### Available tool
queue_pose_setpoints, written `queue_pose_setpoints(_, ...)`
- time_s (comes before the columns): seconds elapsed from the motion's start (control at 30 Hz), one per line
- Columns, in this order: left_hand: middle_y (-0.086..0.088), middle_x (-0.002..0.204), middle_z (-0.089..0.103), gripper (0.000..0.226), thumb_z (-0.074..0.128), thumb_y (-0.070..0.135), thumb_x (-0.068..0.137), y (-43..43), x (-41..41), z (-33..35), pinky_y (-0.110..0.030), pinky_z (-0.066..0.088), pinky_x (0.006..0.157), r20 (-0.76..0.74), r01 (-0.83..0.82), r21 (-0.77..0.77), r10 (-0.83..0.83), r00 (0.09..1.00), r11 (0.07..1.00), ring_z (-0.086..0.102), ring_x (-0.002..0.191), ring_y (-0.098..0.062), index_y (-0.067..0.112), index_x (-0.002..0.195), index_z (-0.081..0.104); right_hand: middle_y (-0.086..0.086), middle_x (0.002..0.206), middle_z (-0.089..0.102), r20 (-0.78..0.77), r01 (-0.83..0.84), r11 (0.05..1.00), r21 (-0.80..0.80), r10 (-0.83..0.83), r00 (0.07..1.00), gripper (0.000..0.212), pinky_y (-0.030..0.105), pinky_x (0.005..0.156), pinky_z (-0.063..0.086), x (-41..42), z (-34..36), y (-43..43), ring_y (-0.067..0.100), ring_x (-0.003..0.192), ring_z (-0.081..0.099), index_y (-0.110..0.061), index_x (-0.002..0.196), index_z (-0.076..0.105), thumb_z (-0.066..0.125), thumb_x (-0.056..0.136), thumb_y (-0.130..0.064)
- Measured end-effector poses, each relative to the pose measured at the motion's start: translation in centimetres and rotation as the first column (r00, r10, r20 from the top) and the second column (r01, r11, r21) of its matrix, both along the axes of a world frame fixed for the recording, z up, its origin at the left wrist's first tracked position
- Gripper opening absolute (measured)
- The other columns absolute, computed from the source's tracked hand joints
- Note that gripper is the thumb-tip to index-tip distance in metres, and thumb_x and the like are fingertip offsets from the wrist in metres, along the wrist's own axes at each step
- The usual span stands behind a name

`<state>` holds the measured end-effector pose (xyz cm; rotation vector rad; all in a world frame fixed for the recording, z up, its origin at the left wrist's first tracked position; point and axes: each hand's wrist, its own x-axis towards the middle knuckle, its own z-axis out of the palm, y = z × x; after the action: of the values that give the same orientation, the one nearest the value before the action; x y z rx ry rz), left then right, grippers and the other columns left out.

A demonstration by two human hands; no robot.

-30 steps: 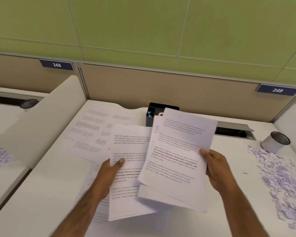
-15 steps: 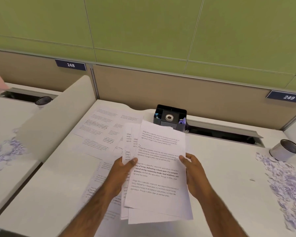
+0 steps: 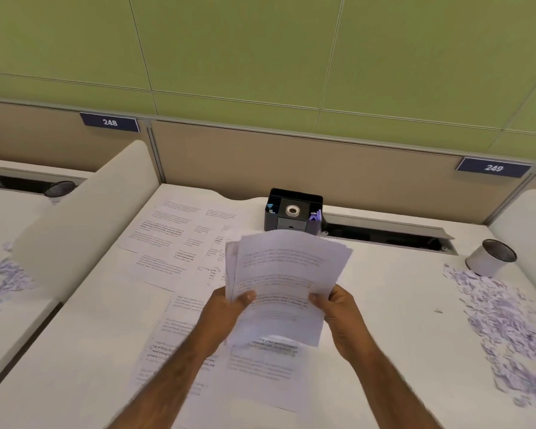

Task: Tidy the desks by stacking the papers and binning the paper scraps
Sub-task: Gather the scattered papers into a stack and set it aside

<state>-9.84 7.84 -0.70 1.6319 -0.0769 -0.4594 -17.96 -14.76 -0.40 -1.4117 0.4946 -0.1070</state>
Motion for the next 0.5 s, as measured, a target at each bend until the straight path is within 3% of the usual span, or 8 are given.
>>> queue_pose_setpoints(0.17,0.013,0.101,0.075,0.021,0.074,0.03,0.091,-0.7,-0.8,-1.2,-0.021,0.056,0.076,0.032,0.021,0.008,-0.021,0.999,1.0,0.071,0.1,-0.014,0.033,0.111,0.068,0.003,0.113,0.075,0.032,0.025,0.995,-0.095,-0.022,0.999,0.033,0.036,0.084,0.059,-1.9,-0.8,0.9,0.027,0.107,0.07,-0.017,0.12,0.068,0.058,0.094,0.002)
queue_pose_setpoints(0.33,0.003,0.103,0.076,0.034,0.081,0.04,0.081,-0.8,-0.9,-2.3,-0.036,0.063,0.076,0.029,-0.034,0.029,0.033,0.999,0.999,0.072,0.096,-0.021,0.03,0.111,0.07,-0.004,0.118,0.072,-0.017,-0.008,0.987,-0.16,0.005,1.0,0.053,0.044,0.094,0.059,-2.6,-1.2,1.4,0.017,0.11,0.069,-0.024,0.126,0.061,0.054,0.084,0.007)
queue_pose_setpoints(0.5,0.012,0.091,0.079,0.011,0.071,0.027,0.093,-1.1,-1.9,-1.7,-0.022,0.059,0.066,0.033,-0.057,-0.063,0.059,0.998,0.996,0.075,0.09,-0.015,0.033,0.102,0.071,-0.006,0.108,0.076,-0.01,0.067,0.977,-0.204,-0.071,0.997,0.048,0.04,0.089,0.06,-2.9,-1.0,2.1,0.017,0.105,0.071,-0.027,0.112,0.069,0.045,0.09,0.009)
